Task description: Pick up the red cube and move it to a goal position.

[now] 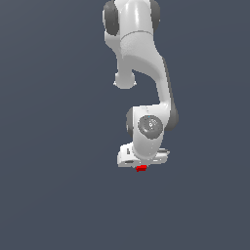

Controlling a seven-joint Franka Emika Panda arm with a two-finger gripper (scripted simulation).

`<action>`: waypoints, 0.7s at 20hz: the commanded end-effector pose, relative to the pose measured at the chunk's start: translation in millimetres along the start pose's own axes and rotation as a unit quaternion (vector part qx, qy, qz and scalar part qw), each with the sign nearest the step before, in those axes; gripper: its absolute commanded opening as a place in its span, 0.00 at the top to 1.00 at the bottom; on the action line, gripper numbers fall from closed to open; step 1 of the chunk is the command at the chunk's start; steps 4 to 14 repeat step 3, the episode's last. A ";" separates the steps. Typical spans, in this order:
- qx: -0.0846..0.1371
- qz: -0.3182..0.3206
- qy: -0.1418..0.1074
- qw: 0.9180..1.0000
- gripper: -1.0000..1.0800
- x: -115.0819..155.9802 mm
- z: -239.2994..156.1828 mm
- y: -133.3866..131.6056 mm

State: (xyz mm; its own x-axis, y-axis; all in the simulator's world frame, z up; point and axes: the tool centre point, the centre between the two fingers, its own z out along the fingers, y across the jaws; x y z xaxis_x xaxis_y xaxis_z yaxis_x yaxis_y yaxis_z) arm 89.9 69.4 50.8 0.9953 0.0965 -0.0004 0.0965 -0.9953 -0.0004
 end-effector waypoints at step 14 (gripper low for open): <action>0.000 0.000 0.000 1.000 1.00 3.4 -1.4 0.8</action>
